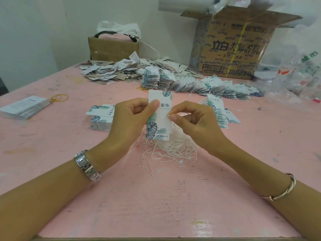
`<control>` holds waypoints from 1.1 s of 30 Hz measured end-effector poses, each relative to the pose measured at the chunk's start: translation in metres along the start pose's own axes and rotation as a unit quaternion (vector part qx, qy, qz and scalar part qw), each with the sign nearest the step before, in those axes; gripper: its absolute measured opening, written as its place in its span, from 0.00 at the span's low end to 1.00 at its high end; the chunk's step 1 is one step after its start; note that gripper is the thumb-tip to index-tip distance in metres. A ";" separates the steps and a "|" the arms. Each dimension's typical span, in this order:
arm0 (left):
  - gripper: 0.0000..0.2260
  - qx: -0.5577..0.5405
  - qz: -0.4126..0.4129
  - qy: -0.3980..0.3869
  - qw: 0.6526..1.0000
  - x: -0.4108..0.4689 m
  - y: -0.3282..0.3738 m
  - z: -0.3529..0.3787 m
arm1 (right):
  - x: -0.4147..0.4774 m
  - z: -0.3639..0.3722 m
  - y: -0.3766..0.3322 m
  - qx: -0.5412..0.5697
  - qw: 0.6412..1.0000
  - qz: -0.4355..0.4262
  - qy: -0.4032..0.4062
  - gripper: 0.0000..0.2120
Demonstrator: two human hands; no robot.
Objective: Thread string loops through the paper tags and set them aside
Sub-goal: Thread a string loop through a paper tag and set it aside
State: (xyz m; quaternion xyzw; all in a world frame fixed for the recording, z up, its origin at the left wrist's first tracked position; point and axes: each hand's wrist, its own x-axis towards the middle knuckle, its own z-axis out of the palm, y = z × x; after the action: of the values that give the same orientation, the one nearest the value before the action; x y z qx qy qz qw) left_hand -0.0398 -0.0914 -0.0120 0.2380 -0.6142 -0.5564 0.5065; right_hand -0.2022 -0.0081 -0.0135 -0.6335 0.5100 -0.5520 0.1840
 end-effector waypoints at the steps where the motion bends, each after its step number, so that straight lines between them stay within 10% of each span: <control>1: 0.02 0.000 0.001 0.000 1.000 0.000 0.000 0.000 | 0.000 0.000 0.000 0.001 1.000 0.000 -0.002 0.02; 13: 0.02 0.025 -0.008 -0.016 1.000 -0.003 -0.001 0.002 | 0.010 -0.009 -0.002 0.110 0.987 0.043 0.110 0.01; 33: 0.10 -0.005 -0.041 -0.113 0.993 -0.011 -0.002 0.008 | 0.011 -0.010 -0.001 0.219 0.969 0.112 0.004 0.05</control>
State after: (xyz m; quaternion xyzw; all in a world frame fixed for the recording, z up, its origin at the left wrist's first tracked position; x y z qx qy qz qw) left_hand -0.0438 -0.0789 -0.0166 0.1960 -0.6549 -0.6029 0.4113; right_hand -0.2119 -0.0145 -0.0040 -0.5143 0.4450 -0.6286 0.3772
